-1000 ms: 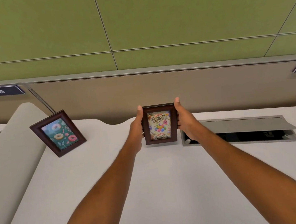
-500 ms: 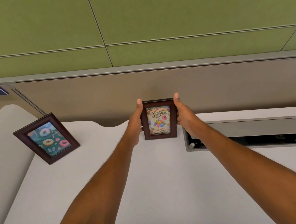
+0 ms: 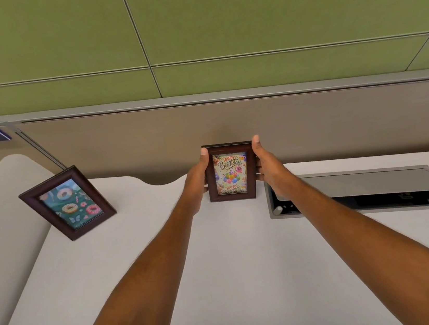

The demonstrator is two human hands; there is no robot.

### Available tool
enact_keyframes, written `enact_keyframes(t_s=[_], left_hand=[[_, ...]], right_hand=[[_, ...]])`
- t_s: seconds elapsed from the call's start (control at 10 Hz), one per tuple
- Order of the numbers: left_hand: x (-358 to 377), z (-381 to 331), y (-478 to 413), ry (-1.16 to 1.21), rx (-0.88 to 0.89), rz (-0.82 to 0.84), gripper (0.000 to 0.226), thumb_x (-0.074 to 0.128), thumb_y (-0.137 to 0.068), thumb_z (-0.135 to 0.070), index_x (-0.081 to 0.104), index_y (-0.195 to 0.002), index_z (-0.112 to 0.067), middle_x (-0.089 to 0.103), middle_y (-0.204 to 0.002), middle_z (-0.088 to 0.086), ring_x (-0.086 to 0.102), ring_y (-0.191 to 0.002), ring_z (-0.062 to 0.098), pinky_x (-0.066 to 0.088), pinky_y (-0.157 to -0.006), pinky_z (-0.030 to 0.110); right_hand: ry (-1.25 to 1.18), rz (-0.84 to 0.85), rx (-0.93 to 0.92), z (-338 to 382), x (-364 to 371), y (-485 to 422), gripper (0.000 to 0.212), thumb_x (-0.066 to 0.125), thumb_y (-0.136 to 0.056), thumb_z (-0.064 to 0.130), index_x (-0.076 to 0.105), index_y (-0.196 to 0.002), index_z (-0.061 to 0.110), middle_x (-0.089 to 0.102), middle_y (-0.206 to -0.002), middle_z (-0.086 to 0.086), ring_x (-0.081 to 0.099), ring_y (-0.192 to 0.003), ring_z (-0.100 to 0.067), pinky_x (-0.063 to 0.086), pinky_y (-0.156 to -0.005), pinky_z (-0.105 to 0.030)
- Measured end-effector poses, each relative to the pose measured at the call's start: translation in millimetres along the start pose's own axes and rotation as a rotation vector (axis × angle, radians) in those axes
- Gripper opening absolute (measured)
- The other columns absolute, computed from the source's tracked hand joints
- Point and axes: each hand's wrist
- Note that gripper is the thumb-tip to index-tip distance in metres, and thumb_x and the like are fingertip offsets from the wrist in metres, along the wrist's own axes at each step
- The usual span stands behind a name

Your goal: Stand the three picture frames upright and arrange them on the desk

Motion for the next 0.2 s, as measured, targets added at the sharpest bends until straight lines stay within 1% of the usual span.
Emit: enact_keyframes(t_s=[0.1,0.2], left_hand=[[-3,8,12,-0.011,0.015,-0.03,0.069,0.037,-0.104,-0.079,0.061,-0.147,-0.031,0.074,-0.134,-0.008,0.07,-0.118,0.015,0.048,-0.115,0.05],[-12,22,32,-0.071,-0.012,-0.086,0.077,0.035,-0.104,-0.08,0.048,-0.159,-0.028,0.058,-0.16,0.007,0.058,-0.137,0.026,0.041,-0.114,0.049]], right_hand=[[-0.004,-0.01,-0.005,-2,-3,6,0.076,0.03,-0.104,0.075,0.057,-0.15,0.021,0.065,-0.15,-0.01,0.06,-0.139,-0.031,0.042,-0.123,-0.055],[0.063,-0.044,-0.076,-5,-12,20,0.077,0.029,-0.105,0.074,0.054,-0.154,0.02,0.059,-0.157,-0.009,0.051,-0.148,-0.029,0.037,-0.124,-0.054]])
Point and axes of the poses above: each hand's wrist, its own y-axis away from the middle knuckle, its own x-axis out of the palm, z = x × y
